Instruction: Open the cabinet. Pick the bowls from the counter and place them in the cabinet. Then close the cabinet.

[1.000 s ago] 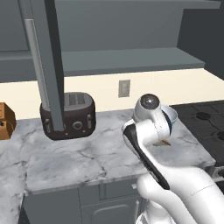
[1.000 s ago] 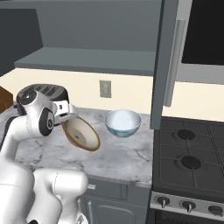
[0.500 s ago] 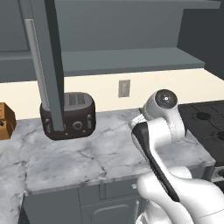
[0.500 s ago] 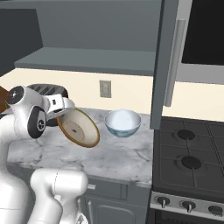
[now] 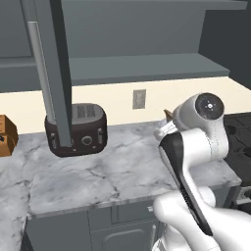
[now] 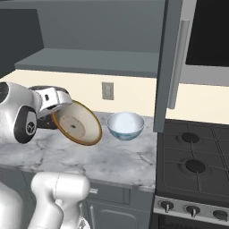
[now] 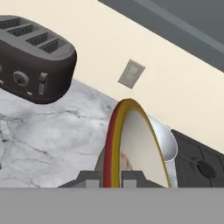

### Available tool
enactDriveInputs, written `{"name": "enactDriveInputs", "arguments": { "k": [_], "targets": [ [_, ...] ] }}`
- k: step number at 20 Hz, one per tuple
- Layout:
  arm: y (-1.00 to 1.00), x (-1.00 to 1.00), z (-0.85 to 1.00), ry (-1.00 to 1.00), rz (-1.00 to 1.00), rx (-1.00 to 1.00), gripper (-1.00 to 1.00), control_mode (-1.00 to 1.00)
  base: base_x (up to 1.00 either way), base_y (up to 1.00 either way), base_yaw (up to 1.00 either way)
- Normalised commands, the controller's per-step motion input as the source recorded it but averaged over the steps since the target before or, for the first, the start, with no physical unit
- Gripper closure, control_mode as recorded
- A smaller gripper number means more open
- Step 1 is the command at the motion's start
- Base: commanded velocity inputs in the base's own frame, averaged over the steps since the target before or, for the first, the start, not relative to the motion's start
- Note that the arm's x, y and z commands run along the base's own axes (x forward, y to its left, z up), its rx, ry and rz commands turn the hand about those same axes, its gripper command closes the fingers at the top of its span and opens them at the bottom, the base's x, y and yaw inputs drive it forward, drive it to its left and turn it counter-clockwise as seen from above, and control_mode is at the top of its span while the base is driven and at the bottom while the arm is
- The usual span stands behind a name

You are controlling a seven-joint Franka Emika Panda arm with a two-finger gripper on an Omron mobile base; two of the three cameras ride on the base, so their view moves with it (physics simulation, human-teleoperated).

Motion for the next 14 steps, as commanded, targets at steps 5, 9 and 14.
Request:
{"name": "enactDriveInputs", "arguments": {
  "k": [5,9,14],
  "targets": [
    [0.0,-0.4,0.59,-0.06,0.09,-0.11,1.0,-1.0,0.0,0.0,0.0],
    [-0.05,-0.39,0.54,-0.05,0.1,-0.15,1.0,-1.0,0.0,0.0,0.0],
    [-0.09,-0.37,0.49,-0.04,0.12,-0.19,1.0,-1.0,0.0,0.0,0.0]
  ]
}}
